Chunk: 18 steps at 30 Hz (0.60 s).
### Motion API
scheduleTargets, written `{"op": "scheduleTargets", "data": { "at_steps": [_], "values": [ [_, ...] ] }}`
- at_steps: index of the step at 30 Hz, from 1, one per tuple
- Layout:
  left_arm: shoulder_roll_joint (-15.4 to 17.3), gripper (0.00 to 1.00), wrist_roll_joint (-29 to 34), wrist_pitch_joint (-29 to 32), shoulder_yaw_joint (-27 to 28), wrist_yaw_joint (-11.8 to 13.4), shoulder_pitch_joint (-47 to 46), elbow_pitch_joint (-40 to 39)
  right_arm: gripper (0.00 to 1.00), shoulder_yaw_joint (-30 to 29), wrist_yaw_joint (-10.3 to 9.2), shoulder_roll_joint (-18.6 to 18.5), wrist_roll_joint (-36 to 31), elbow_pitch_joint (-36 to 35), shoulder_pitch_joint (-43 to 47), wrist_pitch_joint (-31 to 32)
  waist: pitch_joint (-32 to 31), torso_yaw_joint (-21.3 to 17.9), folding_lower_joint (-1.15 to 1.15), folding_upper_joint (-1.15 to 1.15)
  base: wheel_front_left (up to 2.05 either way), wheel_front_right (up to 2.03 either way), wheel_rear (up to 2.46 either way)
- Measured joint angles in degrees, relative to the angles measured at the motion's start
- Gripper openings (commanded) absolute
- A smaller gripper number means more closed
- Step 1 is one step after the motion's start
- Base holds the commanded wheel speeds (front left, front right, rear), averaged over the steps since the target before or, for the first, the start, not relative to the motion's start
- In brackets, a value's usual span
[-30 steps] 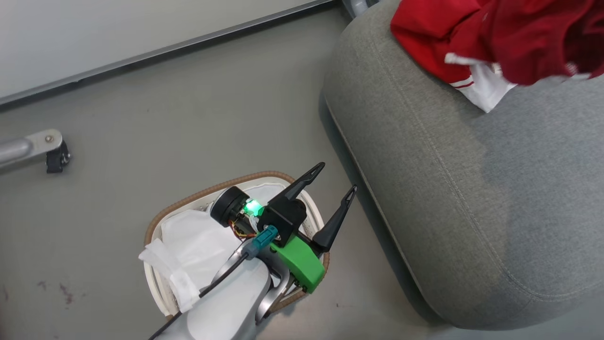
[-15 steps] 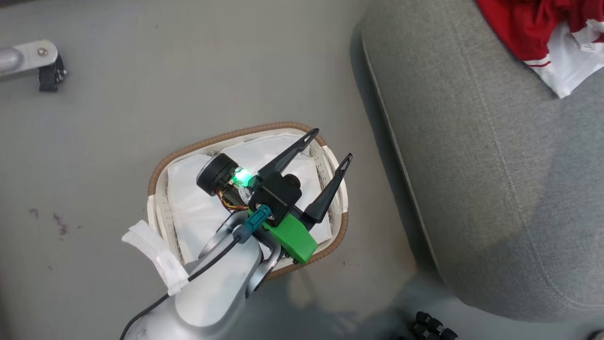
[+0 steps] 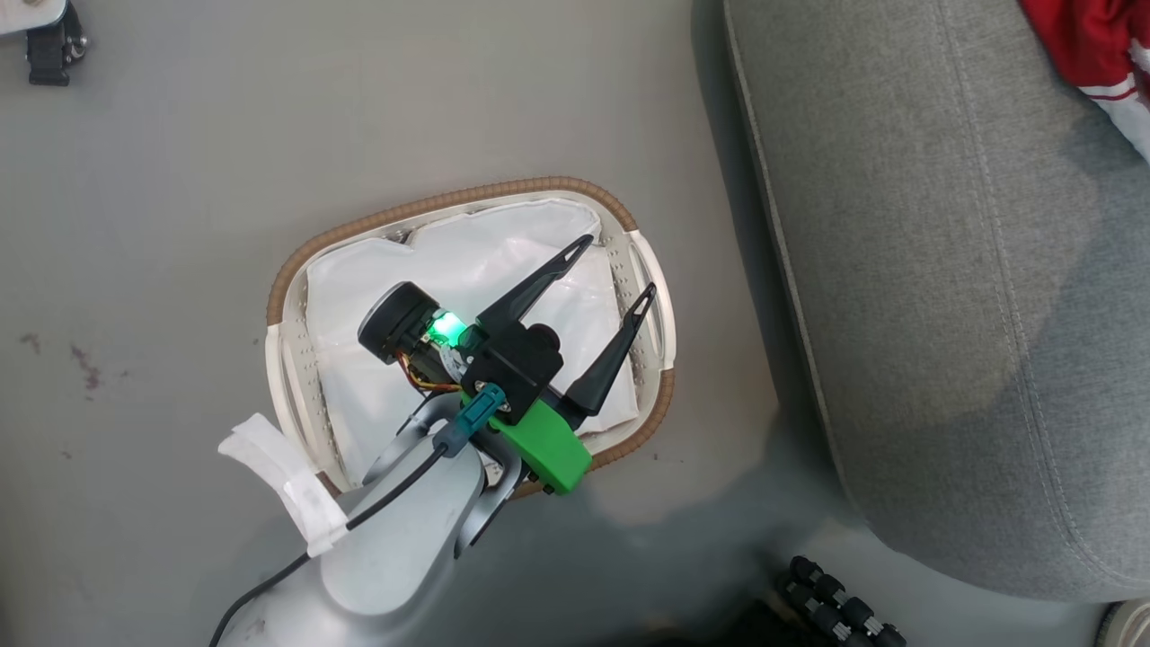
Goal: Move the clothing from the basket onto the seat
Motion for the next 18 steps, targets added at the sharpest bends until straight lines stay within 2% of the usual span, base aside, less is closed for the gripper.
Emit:
{"op": "scheduleTargets", "data": {
  "at_steps": [1, 2, 8, 18],
  "values": [
    [0.0, 1.00, 0.0, 0.0, -0.1, 0.0, 0.0, 0.1, 0.48, 0.3, 0.00, 0.3, 0.1, 0.0, 0.6, 0.0, -0.2, -0.2, 0.00, 0.00, 0.00, 0.00, 0.00],
    [0.0, 1.00, 0.0, 0.0, -0.2, 0.0, 0.0, 0.2, 1.00, 0.7, 0.00, 0.6, 0.2, -0.2, 1.2, 0.0, -0.5, -0.3, 0.00, 0.00, 0.00, 0.00, 0.00],
    [-0.1, 1.00, -0.9, 0.0, -0.3, 0.0, 0.2, 0.7, 1.00, 3.1, 0.00, 1.3, 0.7, -2.7, 6.5, 0.0, -2.8, -1.0, 0.00, 0.00, 0.00, 0.00, 0.00],
    [-1.0, 1.00, -2.7, 0.0, 1.7, 0.0, 2.8, 0.9, 1.00, 6.2, 0.00, 4.7, 2.1, -9.0, 18.9, 0.0, -9.3, -1.9, 0.00, 0.00, 0.00, 0.00, 0.00]
  ]
}}
